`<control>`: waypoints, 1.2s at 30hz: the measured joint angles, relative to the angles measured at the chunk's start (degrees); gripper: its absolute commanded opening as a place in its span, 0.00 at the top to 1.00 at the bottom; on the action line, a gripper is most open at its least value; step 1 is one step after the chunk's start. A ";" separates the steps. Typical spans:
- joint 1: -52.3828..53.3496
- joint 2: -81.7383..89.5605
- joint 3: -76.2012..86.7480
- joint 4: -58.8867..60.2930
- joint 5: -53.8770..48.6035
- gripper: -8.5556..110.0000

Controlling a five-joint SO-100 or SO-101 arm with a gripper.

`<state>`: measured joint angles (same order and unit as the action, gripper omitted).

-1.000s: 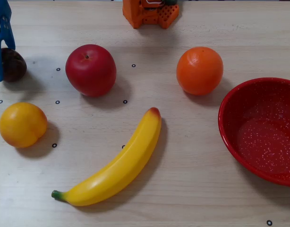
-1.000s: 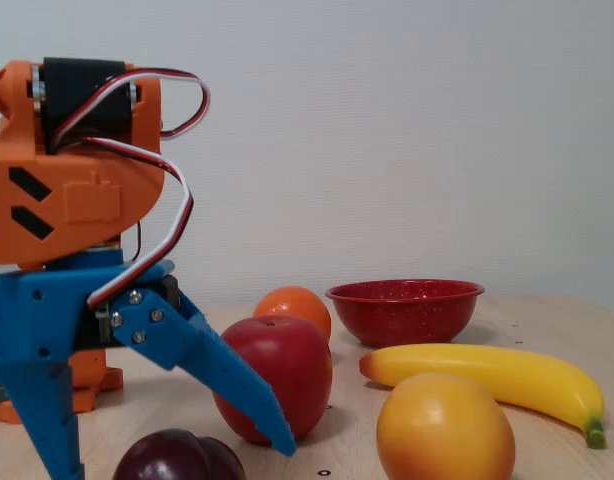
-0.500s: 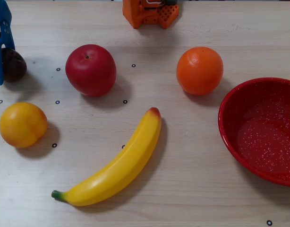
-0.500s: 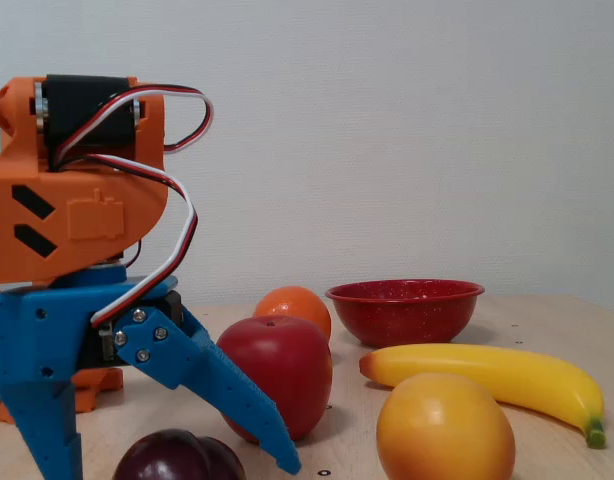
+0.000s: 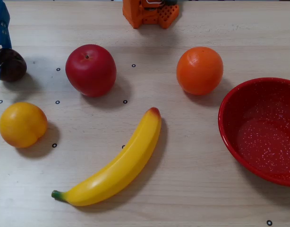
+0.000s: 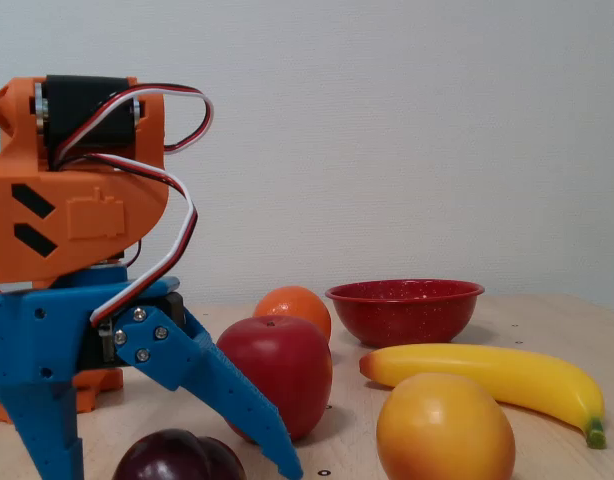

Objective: Put plum in the red bowl.

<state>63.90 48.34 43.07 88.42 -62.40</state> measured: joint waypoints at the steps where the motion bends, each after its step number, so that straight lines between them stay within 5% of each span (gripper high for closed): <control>1: -0.53 0.00 0.00 0.00 0.00 0.55; 36: -3.16 -1.58 0.00 0.26 -0.09 0.58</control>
<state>60.73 46.76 43.07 88.68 -62.49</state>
